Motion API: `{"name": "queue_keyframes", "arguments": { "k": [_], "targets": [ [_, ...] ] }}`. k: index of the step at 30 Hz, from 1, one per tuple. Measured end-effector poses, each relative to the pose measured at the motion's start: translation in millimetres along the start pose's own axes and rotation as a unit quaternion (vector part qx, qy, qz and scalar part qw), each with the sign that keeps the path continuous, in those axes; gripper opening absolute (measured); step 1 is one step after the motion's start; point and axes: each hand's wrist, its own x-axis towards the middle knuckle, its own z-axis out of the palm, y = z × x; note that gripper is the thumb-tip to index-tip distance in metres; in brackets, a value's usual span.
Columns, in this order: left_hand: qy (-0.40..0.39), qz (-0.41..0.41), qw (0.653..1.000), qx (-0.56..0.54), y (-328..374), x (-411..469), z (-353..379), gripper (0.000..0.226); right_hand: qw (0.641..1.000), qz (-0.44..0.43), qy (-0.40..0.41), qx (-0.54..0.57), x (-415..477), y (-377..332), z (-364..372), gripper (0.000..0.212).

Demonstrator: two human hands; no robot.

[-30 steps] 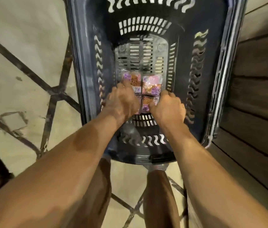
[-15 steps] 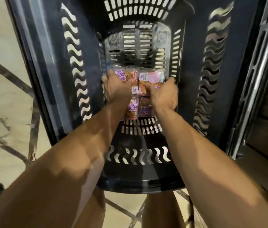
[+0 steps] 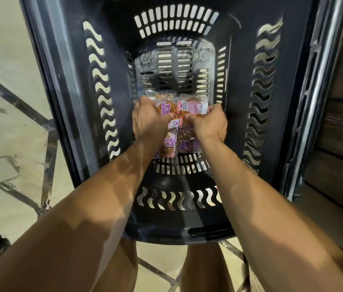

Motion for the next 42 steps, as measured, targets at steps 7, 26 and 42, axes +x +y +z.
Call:
{"name": "queue_keyframes", "arguments": {
  "k": [7,26,42],
  "targets": [
    [-0.047,0.02,0.994,-0.093,18.3,-37.7,-49.5,0.038,0.987,0.033,-0.02,0.157,-42.2,3.7,-33.2,0.043],
    [-0.164,0.019,0.946,-0.28,206.0,-318.8,-445.3,0.025,0.887,-0.142,-0.222,0.379,-367.2,-131.9,-391.7,0.019],
    [-0.305,0.191,0.89,-0.281,377.4,-547.1,-604.9,0.05,0.849,-0.219,-0.161,0.453,-589.2,-140.9,-662.1,0.038]
  ]
}}
